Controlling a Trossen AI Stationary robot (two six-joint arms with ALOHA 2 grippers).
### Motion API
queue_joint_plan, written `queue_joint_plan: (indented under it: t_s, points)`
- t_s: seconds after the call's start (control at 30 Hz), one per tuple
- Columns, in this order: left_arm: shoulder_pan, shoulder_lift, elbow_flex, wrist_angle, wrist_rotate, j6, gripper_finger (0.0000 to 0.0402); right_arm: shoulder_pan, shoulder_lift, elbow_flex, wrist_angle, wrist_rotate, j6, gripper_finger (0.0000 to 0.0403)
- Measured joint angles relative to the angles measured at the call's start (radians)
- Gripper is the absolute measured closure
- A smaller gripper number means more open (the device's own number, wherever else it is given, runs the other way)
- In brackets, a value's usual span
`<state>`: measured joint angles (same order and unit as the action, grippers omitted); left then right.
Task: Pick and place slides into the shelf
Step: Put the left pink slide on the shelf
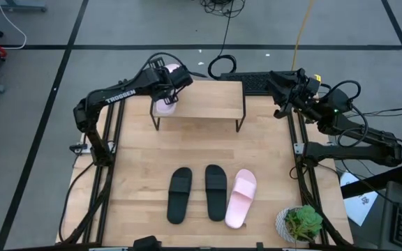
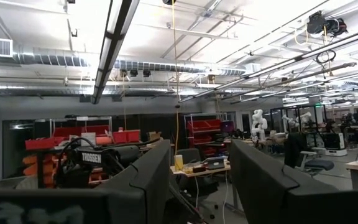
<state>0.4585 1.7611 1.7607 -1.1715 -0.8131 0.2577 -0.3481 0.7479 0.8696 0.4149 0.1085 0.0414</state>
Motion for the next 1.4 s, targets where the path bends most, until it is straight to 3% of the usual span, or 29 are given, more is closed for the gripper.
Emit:
queue_joint_plan:
  t_s: [0.43,0.6,1.0,1.4]
  points:
    - [0.012,0.046,0.000,0.022,0.016,0.027,0.0402,0.000,0.000,0.000,0.001,0.000,-0.001,0.0248]
    - [0.012,0.084,0.000,0.023,-0.028,0.037,0.0401,0.000,0.000,0.000,0.000,0.000,-0.001,0.0248]
    - [0.016,0.076,0.000,-0.065,-0.021,-0.010,0.0401,0.000,0.000,0.000,0.000,0.000,-0.029,0.0248]
    - [0.016,0.074,-0.027,-0.042,0.001,-0.004,0.0401,0.000,0.000,0.000,0.000,0.000,-0.031,0.0248]
